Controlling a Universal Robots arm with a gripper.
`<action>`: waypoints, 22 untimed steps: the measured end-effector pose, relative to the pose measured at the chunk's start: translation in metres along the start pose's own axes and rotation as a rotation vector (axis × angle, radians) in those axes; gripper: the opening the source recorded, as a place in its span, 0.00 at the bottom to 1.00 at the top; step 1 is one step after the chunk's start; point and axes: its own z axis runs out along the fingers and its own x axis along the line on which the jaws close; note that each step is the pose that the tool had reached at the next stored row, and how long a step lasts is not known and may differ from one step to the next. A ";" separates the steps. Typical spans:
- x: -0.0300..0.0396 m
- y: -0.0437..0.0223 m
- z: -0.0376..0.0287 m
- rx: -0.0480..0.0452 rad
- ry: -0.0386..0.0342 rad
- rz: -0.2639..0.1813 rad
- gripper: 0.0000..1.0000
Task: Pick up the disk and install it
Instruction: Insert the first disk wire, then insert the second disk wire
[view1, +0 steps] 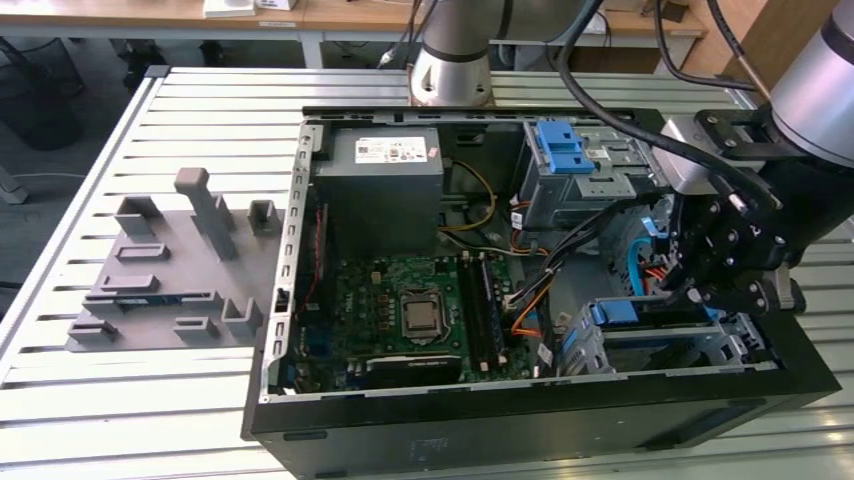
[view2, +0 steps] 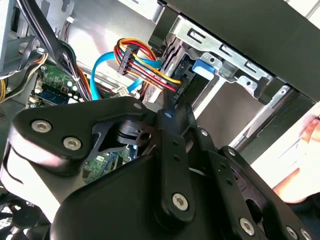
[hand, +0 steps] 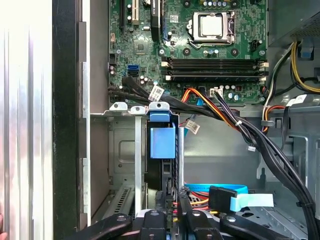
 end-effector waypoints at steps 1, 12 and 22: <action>0.0000 0.0000 0.0000 0.0000 -0.0001 0.000 0.24; 0.0000 0.0000 -0.0016 0.0000 0.0003 0.000 0.11; 0.0000 0.0002 -0.0020 0.0000 0.0003 0.000 0.11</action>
